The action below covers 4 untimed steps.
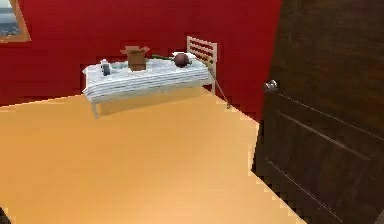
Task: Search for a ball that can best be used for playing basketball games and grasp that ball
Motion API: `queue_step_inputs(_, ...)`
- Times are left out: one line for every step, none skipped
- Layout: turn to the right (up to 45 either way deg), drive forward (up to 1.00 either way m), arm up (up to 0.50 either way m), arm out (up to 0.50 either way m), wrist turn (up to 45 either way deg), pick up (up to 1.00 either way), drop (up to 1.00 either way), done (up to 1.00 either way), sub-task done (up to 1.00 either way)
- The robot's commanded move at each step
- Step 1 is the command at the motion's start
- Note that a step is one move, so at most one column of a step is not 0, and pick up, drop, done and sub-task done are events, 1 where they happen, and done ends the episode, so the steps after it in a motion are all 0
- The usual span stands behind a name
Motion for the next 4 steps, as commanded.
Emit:
queue_step_inputs(0.0, 1.00, 0.00, 0.00, 0.0, 0.00, 0.00, 0.00, 0.00)
queue_step_inputs(-3.0, 0.00, 0.00, 0.00, 0.0, 0.00, 0.00, 0.00, 0.00)
queue_step_inputs(0.0, 0.35, 0.00, 0.00, 0.0, 0.00, 0.00, 0.00, 0.00)
queue_step_inputs(0.0, 1.00, 0.00, 0.00, 0.0, 0.00, 0.00, 0.00, 0.00)
